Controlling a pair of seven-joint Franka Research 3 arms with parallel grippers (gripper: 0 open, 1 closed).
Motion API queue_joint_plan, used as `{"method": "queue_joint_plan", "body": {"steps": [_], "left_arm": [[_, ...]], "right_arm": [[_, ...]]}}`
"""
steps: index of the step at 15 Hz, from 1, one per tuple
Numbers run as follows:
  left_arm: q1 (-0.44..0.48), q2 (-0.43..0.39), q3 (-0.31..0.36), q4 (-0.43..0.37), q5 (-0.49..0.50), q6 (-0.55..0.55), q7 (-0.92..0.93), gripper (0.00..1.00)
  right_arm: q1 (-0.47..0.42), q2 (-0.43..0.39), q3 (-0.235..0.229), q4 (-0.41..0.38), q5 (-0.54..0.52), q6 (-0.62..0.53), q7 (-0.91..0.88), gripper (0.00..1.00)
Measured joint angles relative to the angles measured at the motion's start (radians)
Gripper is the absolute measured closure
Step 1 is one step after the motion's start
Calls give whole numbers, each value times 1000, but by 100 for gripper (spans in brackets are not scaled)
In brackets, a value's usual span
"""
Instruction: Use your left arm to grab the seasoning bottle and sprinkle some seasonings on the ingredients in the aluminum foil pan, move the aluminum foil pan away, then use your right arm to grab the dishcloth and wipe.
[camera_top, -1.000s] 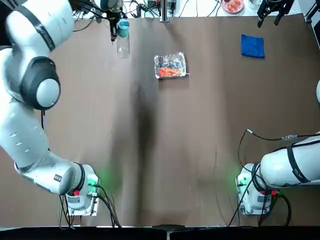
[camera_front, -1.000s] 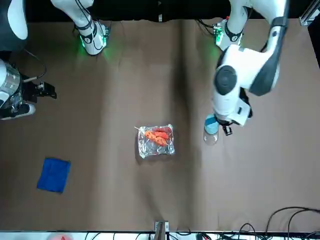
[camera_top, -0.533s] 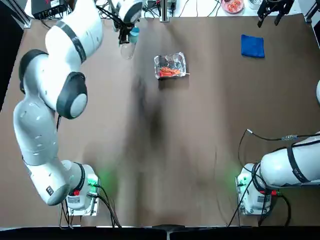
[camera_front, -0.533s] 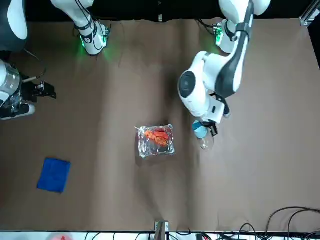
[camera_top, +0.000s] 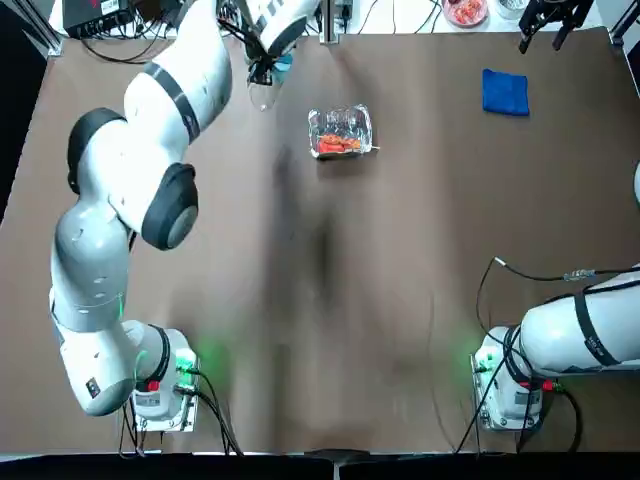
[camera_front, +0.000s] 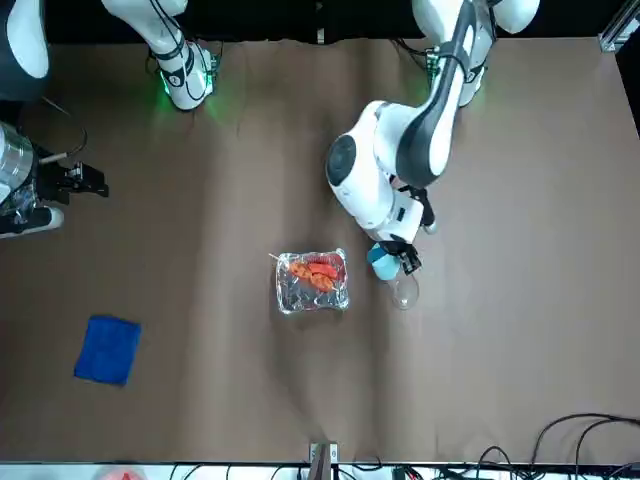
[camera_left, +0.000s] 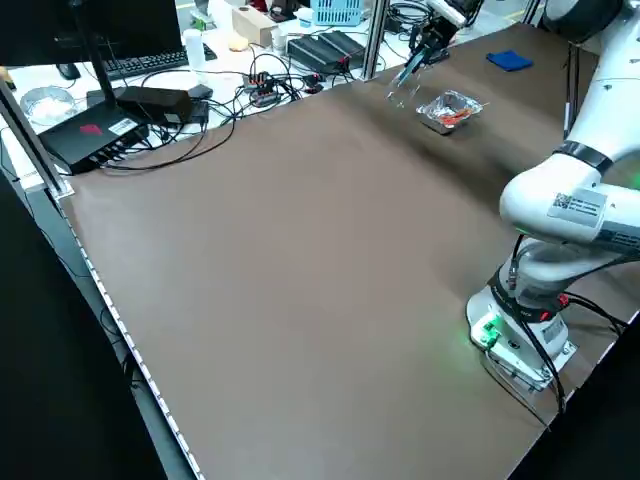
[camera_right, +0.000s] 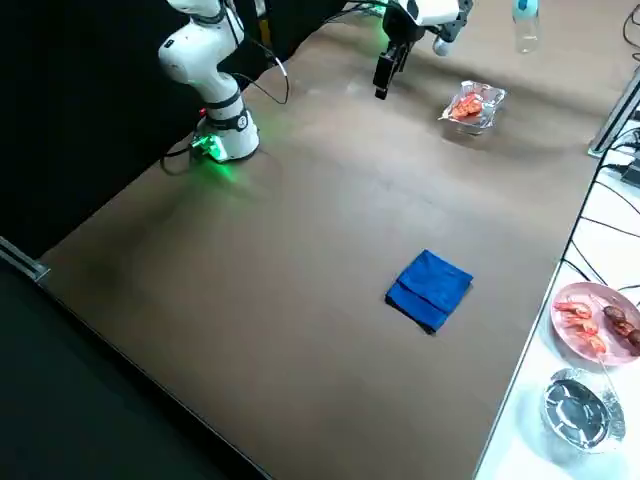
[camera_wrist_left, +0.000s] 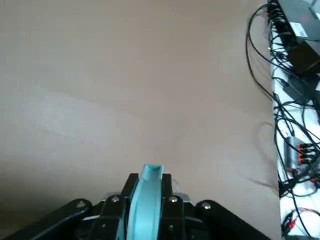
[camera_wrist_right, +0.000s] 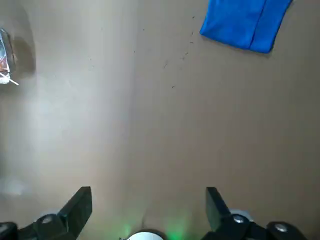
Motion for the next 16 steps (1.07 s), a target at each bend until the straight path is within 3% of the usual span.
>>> {"method": "queue_joint_plan", "body": {"steps": [6,16], "left_arm": [[-68,58,10,24,40,10,16,77],[-94,89,11,35,58,29,33,77]], "right_arm": [[0,0,0,0,0,0,0,0],[0,0,0,0,0,0,0,0]]}}
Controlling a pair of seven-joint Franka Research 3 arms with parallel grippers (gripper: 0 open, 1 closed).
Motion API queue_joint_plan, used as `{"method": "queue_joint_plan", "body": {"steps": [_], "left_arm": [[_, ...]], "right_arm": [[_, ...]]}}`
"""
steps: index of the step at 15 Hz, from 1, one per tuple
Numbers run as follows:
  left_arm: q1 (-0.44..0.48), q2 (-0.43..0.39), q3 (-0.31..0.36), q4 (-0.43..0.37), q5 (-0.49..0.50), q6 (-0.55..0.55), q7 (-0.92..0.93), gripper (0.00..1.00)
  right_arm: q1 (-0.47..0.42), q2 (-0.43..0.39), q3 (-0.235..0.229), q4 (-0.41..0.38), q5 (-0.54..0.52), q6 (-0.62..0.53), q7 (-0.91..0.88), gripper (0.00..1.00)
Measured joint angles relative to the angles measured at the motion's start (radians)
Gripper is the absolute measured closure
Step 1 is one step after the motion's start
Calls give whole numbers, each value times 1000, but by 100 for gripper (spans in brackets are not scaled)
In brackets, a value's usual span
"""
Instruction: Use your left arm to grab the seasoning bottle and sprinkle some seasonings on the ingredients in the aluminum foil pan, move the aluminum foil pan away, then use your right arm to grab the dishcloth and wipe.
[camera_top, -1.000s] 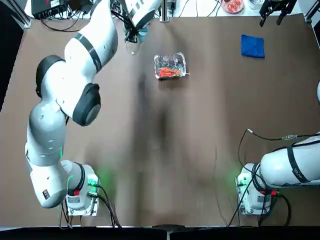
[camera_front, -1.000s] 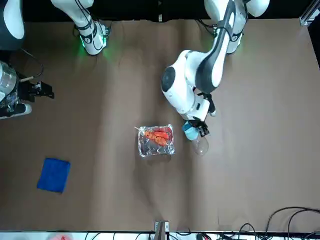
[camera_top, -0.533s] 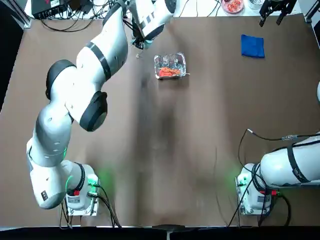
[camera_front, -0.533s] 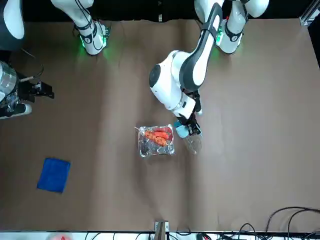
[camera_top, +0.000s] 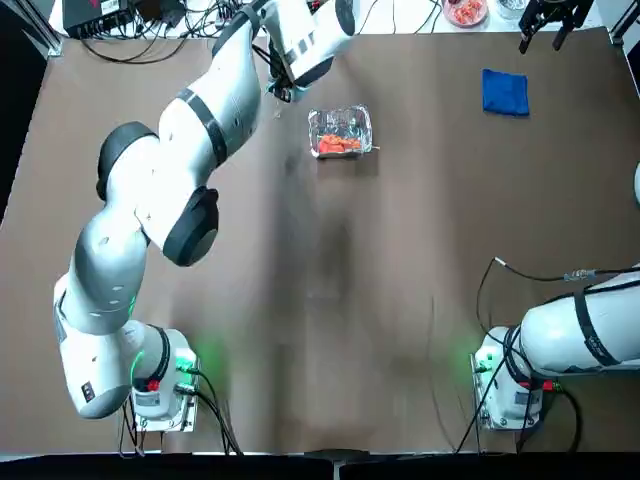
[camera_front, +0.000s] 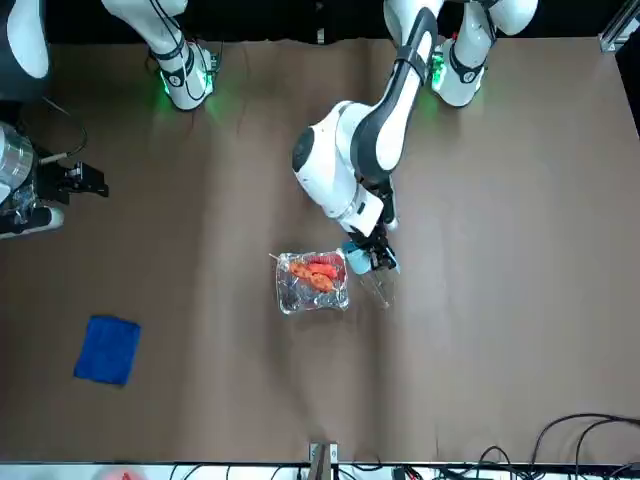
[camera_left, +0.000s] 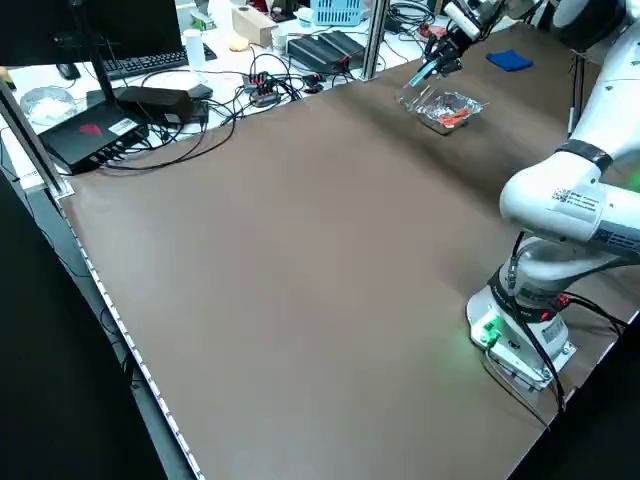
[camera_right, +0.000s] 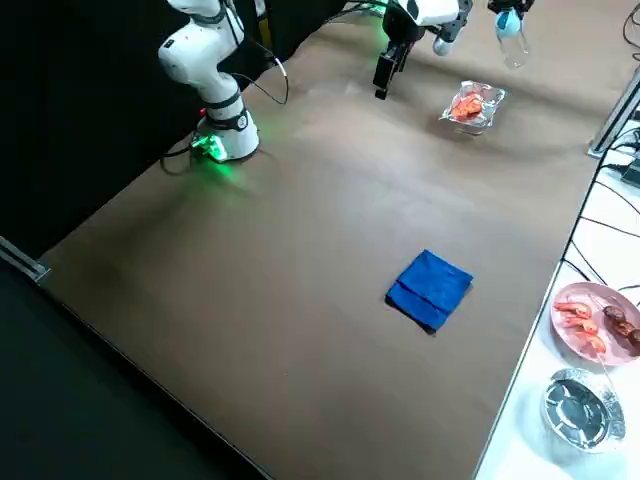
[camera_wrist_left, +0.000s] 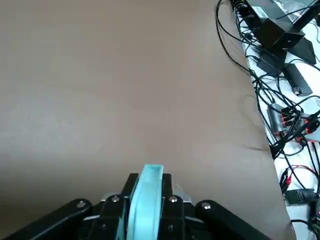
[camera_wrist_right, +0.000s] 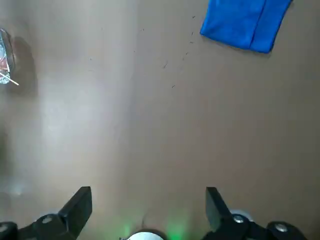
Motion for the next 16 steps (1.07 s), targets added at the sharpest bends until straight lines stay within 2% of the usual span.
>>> {"method": "queue_joint_plan", "body": {"steps": [10,16], "left_arm": [[-35,45,0,3,76,32,15,77],[-35,53,1,7,80,58,26,77]], "right_arm": [[0,0,0,0,0,0,0,0],[0,0,0,0,0,0,0,0]]}}
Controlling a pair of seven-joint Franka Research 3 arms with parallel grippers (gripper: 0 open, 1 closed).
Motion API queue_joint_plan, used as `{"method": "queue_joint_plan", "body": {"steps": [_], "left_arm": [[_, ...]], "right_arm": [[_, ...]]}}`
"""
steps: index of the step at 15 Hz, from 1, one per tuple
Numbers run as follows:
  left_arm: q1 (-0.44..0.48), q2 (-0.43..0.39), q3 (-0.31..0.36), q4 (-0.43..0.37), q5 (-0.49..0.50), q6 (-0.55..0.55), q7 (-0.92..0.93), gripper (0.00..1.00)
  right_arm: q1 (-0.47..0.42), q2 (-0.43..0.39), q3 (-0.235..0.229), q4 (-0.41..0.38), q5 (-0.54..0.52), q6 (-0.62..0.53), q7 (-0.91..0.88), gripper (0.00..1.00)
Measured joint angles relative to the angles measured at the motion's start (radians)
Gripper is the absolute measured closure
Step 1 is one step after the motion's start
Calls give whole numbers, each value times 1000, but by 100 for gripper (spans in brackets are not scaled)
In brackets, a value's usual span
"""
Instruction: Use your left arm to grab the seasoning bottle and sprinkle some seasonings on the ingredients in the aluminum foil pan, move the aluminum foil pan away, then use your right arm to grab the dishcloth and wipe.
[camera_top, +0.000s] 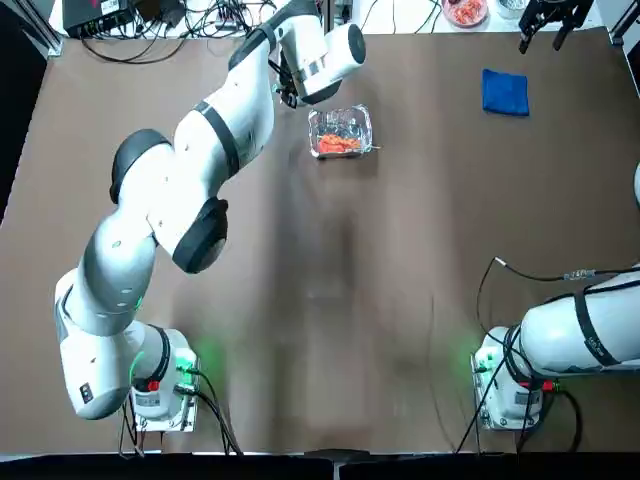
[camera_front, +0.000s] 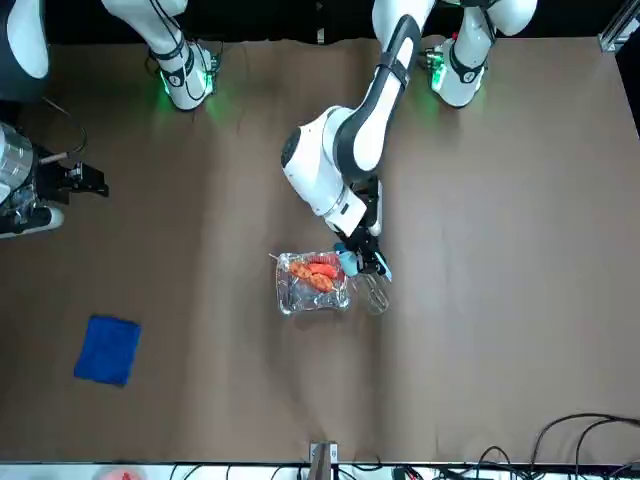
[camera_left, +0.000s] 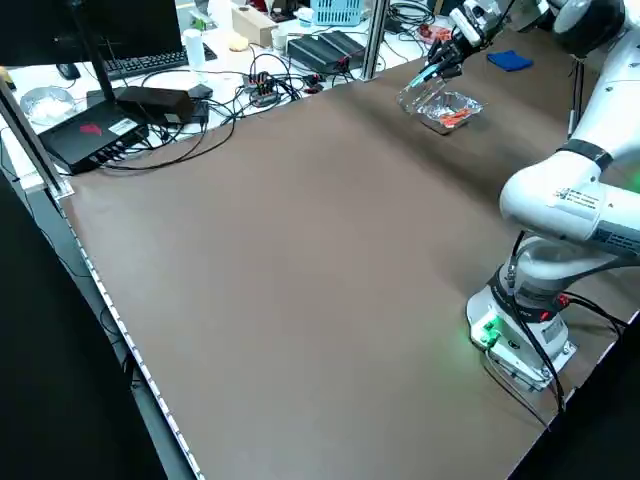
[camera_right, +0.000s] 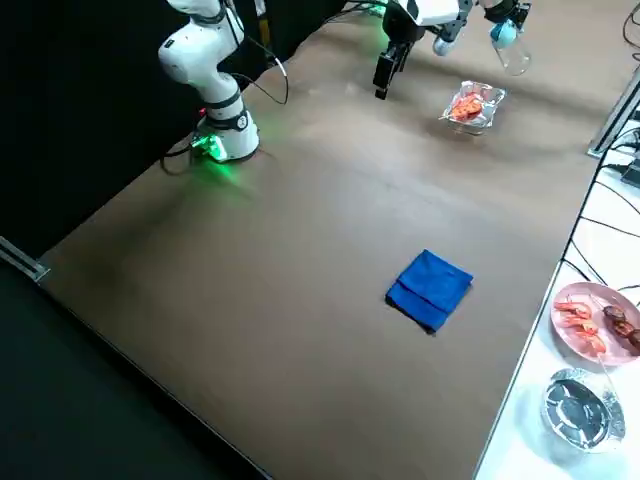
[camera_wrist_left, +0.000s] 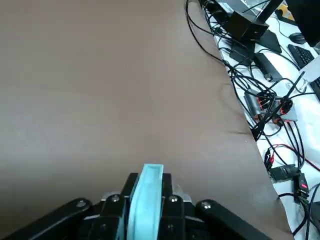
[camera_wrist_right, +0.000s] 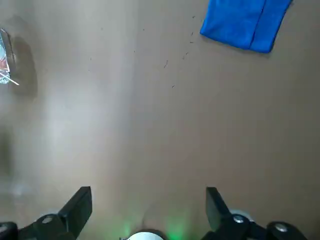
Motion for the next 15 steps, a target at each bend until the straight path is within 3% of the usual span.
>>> {"method": "queue_joint_plan", "body": {"steps": [15], "left_arm": [[-13,33,5,9,14,51,18,77]], "right_arm": [[0,0,0,0,0,0,0,0]]}}
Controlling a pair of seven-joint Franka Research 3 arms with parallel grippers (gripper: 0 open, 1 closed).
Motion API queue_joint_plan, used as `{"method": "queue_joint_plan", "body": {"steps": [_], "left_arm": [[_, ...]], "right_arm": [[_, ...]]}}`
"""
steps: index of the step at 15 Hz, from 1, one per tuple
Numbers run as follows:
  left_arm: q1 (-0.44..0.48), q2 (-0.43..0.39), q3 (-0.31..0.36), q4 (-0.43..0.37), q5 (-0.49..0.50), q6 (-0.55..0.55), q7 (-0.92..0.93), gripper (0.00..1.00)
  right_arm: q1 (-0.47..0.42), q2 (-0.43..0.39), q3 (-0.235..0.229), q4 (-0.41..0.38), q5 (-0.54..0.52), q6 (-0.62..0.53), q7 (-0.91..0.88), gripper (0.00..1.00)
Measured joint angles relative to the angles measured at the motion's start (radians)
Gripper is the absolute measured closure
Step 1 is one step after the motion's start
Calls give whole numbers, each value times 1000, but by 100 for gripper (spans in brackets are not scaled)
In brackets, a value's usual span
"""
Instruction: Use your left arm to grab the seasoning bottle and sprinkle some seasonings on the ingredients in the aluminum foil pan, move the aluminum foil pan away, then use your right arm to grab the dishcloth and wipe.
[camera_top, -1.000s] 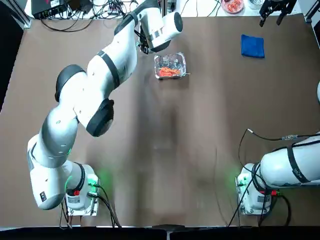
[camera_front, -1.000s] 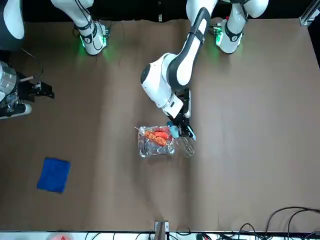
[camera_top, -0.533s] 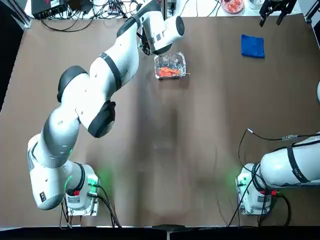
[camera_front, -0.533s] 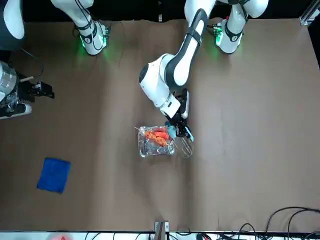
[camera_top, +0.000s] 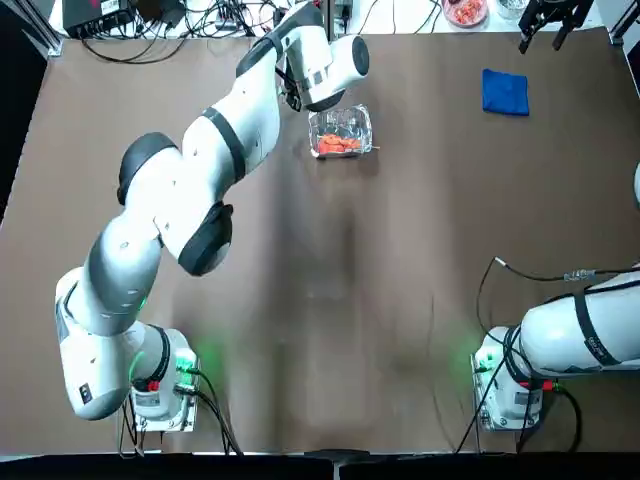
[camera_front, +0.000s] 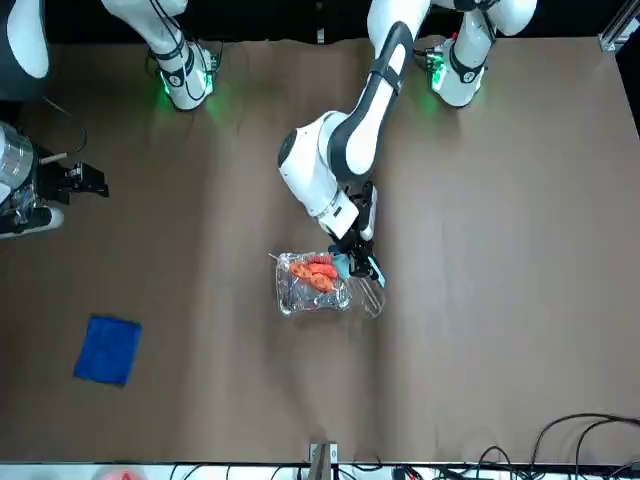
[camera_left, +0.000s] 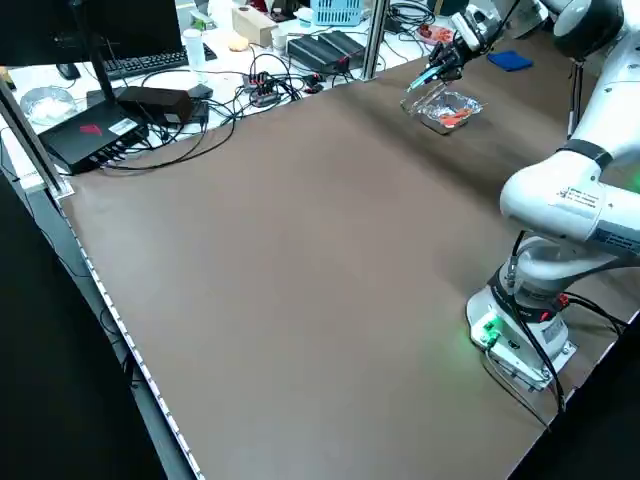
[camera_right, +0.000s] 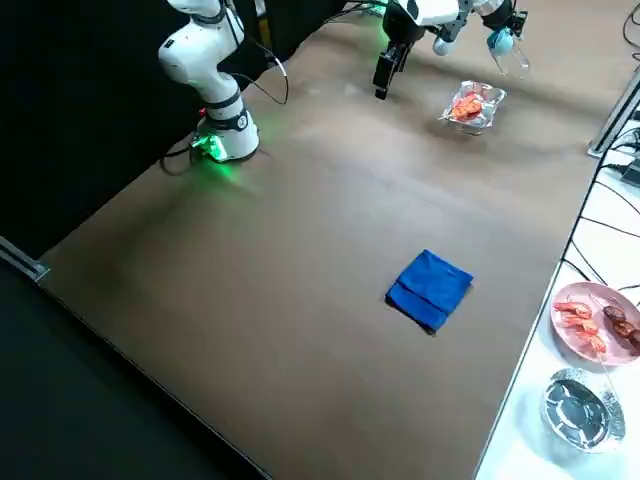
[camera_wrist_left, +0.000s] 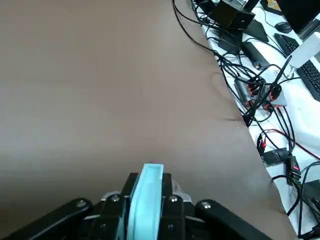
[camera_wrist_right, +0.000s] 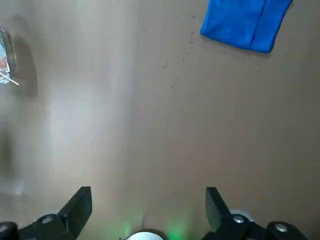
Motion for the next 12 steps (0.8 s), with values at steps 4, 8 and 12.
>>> {"method": "queue_joint_plan", "body": {"steps": [4,8,12], "left_arm": [[-1,4,0,2,0,4,2,77],[-1,4,1,3,0,13,5,77],[-1,4,3,6,0,14,5,77]], "right_arm": [[0,0,0,0,0,0,0,0],[0,0,0,0,0,0,0,0],[0,0,0,0,0,0,0,0]]}}
